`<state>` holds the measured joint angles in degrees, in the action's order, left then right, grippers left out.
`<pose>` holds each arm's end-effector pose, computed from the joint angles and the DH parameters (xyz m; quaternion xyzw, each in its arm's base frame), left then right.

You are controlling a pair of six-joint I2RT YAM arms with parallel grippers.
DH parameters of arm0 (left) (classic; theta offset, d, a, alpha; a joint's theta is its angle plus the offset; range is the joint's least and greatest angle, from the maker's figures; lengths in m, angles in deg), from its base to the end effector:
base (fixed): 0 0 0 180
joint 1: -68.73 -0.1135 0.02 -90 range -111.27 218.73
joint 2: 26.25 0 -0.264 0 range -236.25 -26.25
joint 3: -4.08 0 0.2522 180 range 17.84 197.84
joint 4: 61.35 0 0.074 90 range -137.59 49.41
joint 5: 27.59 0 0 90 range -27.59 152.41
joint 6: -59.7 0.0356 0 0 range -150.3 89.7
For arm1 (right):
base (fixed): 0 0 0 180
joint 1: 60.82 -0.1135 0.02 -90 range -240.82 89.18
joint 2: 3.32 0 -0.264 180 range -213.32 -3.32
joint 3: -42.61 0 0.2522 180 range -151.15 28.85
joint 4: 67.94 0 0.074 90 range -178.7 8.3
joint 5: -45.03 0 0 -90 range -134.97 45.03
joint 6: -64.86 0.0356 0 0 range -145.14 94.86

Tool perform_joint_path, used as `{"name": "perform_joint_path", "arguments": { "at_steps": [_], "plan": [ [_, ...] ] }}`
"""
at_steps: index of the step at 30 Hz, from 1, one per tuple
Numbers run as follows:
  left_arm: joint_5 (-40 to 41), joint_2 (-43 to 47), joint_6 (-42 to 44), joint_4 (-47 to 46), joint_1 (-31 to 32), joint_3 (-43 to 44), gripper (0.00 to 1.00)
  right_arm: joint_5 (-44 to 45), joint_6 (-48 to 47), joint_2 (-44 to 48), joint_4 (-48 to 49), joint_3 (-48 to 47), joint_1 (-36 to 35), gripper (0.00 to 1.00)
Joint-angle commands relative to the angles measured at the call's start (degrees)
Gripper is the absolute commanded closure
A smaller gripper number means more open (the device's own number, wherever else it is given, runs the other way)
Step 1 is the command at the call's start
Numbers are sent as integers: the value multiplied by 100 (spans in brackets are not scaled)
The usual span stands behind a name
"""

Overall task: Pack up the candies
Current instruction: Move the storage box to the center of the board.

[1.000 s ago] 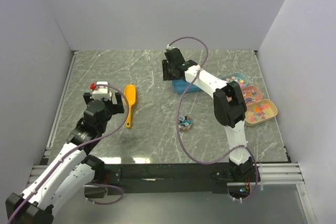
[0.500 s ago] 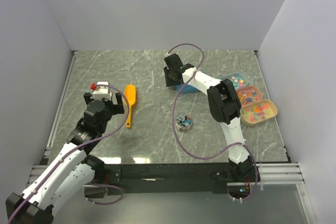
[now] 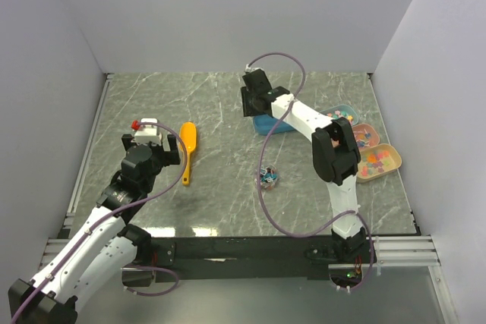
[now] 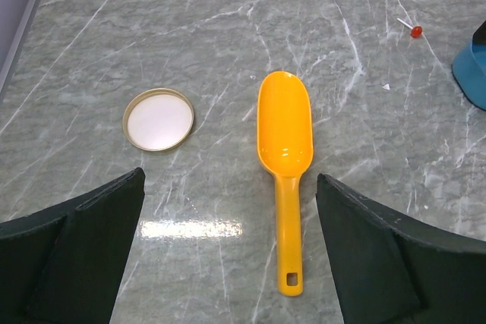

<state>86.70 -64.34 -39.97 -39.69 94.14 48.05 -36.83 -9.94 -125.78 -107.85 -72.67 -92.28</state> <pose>0.1558 -0.0578 0.2732 -0.0190 0.7897 -0.0178 0.6130 0.4174 0.2495 0.2247 -0.1056 0.9227 0.0838 0.3612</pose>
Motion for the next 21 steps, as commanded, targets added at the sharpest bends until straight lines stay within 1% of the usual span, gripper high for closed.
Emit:
{"name": "perform_joint_path", "arguments": {
  "at_steps": [1, 10, 14, 19, 21],
  "plan": [
    [-92, 38, 79, -254, -27, -25, 1, 249, 88, 293, 84, -8, 105, 55],
    [-118, 38, 88, -245, -27, -25, 1, -111, 97, -269, -136, -369, 176, 57],
    [-109, 38, 97, -245, -27, -25, 1, -155, 27, -446, -206, -422, 176, 60],
    [-109, 38, 97, -245, -27, -25, 1, -155, -131, -569, -267, -413, 211, 72],
    [-109, 47, 97, -236, -27, -25, 1, -138, -210, -587, -294, -413, 237, 78]
  ]
}}
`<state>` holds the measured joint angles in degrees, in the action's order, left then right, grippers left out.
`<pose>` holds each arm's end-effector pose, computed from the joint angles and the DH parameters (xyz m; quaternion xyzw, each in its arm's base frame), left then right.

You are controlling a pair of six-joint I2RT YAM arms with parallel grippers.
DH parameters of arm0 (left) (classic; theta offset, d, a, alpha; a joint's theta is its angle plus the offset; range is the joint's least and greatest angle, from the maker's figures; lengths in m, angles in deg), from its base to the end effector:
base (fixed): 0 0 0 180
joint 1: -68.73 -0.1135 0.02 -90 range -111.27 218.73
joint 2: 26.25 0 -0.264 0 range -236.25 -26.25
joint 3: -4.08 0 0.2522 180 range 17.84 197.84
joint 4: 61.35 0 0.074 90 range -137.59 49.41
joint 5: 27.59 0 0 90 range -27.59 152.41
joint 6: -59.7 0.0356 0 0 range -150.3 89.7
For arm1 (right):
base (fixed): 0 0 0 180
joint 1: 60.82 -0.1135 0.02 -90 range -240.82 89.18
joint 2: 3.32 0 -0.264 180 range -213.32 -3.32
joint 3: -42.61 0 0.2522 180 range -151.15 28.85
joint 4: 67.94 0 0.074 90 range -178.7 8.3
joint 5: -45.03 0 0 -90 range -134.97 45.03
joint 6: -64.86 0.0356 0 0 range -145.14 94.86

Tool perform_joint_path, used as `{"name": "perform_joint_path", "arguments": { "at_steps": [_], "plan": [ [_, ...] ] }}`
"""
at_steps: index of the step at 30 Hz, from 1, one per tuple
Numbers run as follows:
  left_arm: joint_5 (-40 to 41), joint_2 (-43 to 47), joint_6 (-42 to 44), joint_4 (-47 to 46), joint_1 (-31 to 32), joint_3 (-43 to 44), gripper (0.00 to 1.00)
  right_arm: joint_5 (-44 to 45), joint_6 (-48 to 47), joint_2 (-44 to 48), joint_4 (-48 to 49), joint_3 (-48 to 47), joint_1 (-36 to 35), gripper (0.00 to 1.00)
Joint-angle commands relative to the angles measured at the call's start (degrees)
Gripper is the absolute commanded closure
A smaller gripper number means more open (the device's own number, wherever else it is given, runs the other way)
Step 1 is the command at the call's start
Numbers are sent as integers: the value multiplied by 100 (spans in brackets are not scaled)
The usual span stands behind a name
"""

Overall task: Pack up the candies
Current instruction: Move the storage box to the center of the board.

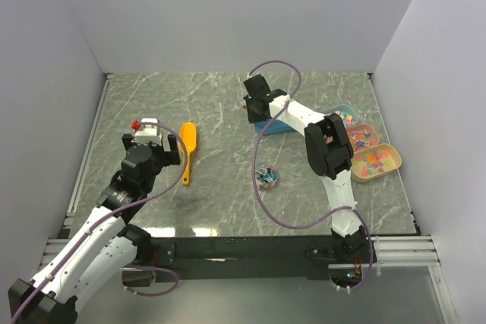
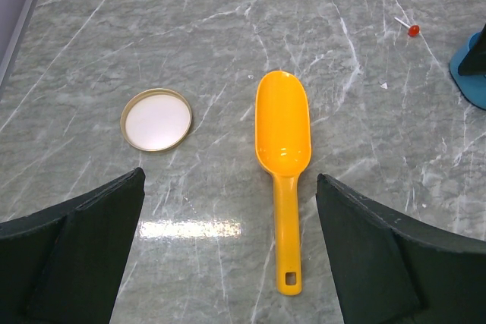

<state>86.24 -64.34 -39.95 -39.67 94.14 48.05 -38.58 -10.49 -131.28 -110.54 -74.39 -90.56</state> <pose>0.1558 -0.0581 0.2732 -0.0164 0.7901 -0.0208 0.6124 0.4317 0.2421 0.1857 -0.1073 0.9425 0.0689 0.3090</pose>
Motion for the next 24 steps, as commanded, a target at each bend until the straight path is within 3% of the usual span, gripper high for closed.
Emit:
{"name": "perform_joint_path", "arguments": {
  "at_steps": [1, 5, 8, 24],
  "plan": [
    [-54, 38, 95, -239, -27, -25, 0, 46, -199, -18, -43, -206, 73, 80],
    [-72, 38, 104, -239, -27, -25, 1, 178, -716, 157, -43, -91, 143, 95],
    [-72, 21, 112, -247, -27, -25, 1, 213, -1269, 324, -78, -38, 222, 99],
    [-107, -85, 139, -256, -27, -42, 1, -279, -2801, 571, -51, 288, 1251, 100]
  ]
}}
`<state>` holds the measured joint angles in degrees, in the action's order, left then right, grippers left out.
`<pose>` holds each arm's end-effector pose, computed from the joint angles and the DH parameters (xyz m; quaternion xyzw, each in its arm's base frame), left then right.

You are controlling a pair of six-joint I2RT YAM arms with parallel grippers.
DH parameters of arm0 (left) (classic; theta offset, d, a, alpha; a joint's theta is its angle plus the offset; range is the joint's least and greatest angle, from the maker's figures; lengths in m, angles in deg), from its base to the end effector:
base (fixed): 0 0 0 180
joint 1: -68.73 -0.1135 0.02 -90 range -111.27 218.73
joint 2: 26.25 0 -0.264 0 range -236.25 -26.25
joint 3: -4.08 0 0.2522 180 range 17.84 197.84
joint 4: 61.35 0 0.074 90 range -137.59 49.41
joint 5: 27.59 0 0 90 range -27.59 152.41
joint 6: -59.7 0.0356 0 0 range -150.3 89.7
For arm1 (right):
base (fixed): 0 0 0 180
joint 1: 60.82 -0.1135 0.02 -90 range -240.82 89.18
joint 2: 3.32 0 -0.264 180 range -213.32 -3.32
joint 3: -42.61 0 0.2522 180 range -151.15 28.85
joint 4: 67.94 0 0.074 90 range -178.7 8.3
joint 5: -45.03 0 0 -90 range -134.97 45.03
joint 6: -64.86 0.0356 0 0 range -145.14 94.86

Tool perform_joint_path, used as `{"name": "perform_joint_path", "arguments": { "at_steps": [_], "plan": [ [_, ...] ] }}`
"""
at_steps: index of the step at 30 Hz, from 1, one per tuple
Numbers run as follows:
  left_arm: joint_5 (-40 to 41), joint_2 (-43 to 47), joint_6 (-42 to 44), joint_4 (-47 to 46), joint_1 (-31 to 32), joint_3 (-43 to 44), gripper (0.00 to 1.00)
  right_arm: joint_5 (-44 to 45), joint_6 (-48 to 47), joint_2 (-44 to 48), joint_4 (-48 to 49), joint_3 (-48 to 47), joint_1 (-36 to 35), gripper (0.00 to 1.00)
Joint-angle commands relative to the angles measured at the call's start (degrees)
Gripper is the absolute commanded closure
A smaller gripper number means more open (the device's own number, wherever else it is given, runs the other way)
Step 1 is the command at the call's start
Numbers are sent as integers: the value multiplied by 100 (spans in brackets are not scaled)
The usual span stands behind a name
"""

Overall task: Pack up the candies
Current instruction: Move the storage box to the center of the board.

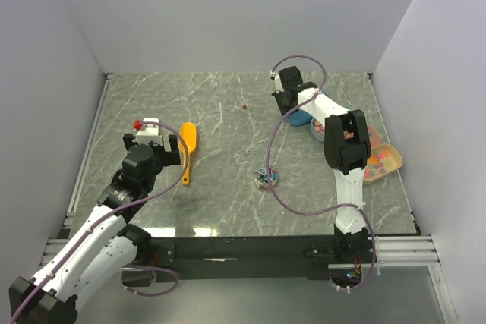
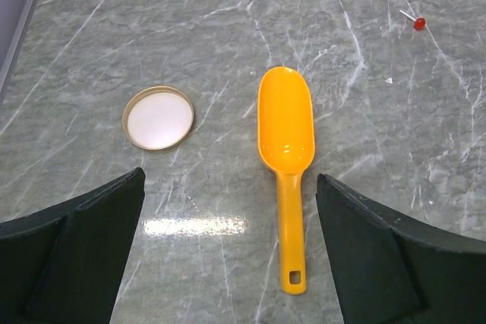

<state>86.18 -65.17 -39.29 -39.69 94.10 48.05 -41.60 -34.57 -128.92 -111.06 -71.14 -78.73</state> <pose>0.1579 -0.0590 0.2711 -0.0100 0.7942 -0.0150 0.6074 0.4606 0.1467 0.1867 -0.2167 0.9283 -0.0057 0.3021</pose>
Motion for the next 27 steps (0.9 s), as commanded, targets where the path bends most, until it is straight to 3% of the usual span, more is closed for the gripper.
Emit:
{"name": "perform_joint_path", "arguments": {
  "at_steps": [1, 24, 26, 27],
  "plan": [
    [-101, -19, 73, -245, -23, -42, 1, 14, -428, 326, 27, -39, 95, 100],
    [-83, -99, 73, -254, -23, -42, 1, -346, -481, 387, 326, 330, 886, 94],
    [-22, -107, 56, -272, -23, -42, 1, -355, -428, 448, 361, 374, 895, 89],
    [13, -116, 30, -280, -23, -42, 1, -373, -376, 475, 361, 374, 903, 82]
  ]
}}
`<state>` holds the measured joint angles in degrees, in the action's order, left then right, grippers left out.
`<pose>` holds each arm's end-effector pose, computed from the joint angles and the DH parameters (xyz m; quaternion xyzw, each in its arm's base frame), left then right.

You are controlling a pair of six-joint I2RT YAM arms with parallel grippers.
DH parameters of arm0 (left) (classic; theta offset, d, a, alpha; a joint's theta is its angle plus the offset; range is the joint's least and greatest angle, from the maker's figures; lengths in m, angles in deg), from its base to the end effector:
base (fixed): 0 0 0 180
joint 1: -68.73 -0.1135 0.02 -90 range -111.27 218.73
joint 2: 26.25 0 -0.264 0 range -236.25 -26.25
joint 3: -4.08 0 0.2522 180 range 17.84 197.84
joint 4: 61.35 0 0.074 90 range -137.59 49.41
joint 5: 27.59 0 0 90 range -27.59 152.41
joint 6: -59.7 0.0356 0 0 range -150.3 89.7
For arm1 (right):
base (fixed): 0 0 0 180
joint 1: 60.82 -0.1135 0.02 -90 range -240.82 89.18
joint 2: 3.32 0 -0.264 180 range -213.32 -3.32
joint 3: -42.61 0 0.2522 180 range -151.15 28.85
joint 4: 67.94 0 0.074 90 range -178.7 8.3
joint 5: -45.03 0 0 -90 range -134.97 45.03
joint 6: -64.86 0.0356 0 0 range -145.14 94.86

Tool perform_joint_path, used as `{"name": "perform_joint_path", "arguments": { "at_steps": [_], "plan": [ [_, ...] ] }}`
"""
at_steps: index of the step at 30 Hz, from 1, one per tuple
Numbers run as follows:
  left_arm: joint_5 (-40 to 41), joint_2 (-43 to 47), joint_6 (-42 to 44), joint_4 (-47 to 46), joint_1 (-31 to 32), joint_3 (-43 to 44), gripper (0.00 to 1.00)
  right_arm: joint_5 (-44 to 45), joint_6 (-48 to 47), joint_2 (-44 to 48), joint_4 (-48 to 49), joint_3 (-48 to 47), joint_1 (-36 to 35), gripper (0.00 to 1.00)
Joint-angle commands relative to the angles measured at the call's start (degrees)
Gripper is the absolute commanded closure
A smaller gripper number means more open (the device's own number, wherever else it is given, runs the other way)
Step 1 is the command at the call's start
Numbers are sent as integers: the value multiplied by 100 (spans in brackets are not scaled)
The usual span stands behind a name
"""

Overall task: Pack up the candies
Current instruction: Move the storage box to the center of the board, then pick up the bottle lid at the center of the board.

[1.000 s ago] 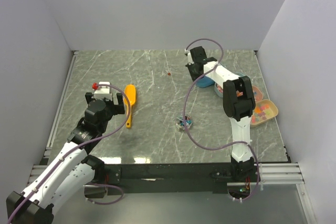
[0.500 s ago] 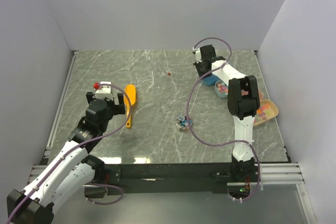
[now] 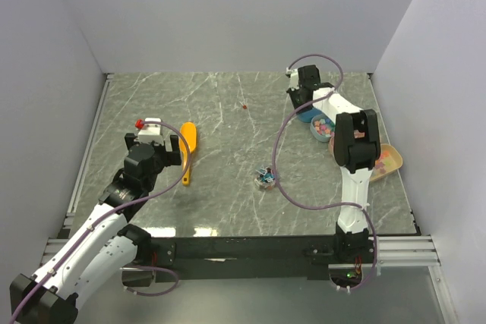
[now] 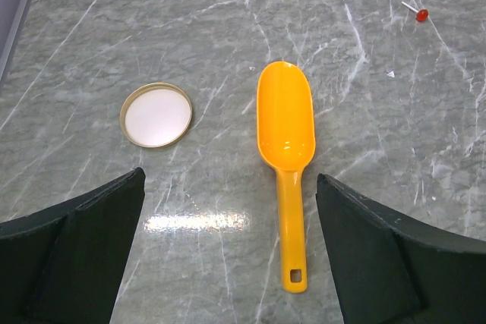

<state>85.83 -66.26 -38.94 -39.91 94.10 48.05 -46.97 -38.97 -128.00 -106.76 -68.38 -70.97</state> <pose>0.1607 -0.0605 0.2686 -0.0039 0.7986 -0.0129 0.6017 0.4742 0.0862 0.1840 -0.2022 0.9250 0.0062 0.3217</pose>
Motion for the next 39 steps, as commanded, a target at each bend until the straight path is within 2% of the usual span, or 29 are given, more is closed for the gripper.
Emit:
{"name": "perform_joint_path", "arguments": {
  "at_steps": [1, 2, 3, 4, 6, 9, 15, 17, 22, 26, 29, 33, 34, 35, 36, 39],
  "plan": [
    [75, -7, -23, -259, -23, -42, 1, 95, 108, 436, -87, 90, 128, 78],
    [119, -24, -67, -259, -23, -42, 1, -79, 195, 480, -96, 55, 128, 67],
    [154, -33, -102, -232, -23, -34, 1, -186, 266, 532, -113, 29, 128, 67],
    [189, -42, -137, -215, -23, 10, 0, -274, 345, 672, -122, 3, 128, 58],
    [355, -68, -286, -162, -23, 28, 0, -467, 668, 831, -105, -85, 128, 50],
    [470, -278, -575, -74, -23, 185, 1, -652, 1178, 1305, 97, 37, 128, 41],
    [699, -1218, -1129, 180, -75, 721, 1, -907, 2171, 2368, 106, 458, 128, 33],
    [612, -1543, -1253, 312, -224, 924, 1, -1065, 2340, 3018, 429, 1002, 145, 32],
    [497, -2563, -1649, 611, -549, 1451, 1, -1311, 2946, 4528, 1046, 2380, 136, 13],
    [313, -3458, -1798, 752, -857, 1838, 0, -1671, 3350, 5242, 1555, 3244, 136, 1],
    [304, -4012, -2027, 796, -1156, 2163, 2, -1821, 3579, 5621, 1845, 3798, 128, 0],
    [-177, -4602, -2124, 612, -1569, 2497, 21, -1936, 3650, 5920, 2049, 4273, 136, 0],
    [-284, -4725, -2115, 594, -1700, 2567, 36, -1953, 3633, 5990, 2040, 4352, 128, 0],
    [-407, -4970, -2028, 559, -1754, 2646, 45, -1945, 3598, 6026, 2049, 4396, 128, 0],
    [-530, -5103, -2001, 568, -1798, 2821, 62, -1936, 3589, 6069, 2058, 4432, 128, 0],
    [-435, -5569, -1975, 585, -1877, 3138, 81, -1874, 3571, 6271, 2128, 4555, 128, 0]
  ]
}}
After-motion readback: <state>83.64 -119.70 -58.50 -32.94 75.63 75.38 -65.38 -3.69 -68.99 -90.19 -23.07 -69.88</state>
